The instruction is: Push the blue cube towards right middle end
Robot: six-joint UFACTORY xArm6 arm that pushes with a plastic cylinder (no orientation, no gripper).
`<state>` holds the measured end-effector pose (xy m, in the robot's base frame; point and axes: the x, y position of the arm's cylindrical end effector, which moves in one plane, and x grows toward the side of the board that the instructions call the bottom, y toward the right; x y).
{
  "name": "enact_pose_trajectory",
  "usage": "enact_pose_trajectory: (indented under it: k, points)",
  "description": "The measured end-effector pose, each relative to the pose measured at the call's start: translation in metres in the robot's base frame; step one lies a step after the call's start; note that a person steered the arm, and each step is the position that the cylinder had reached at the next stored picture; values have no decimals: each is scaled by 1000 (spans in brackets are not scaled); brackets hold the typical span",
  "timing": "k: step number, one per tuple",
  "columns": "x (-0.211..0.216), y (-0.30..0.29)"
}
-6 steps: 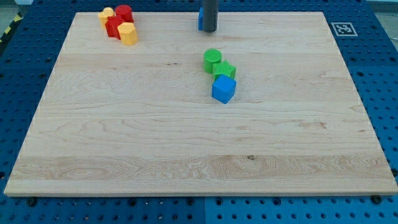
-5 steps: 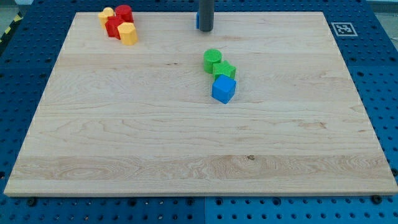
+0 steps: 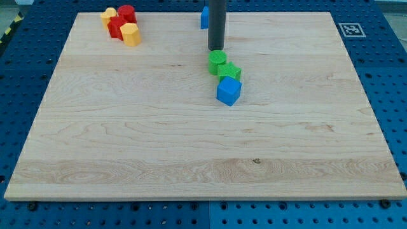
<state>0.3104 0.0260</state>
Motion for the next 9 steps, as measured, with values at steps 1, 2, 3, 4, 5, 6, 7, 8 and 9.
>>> enact_pose_trajectory:
  k: [1,2,3,4,5,6,7,8,9]
  points:
    - [12,36]
    - [60,75]
    - [101,76]
    - [135,82]
    - [180,91]
    - [197,57]
    - [189,10]
    - [160,-16]
    - [155,-16]
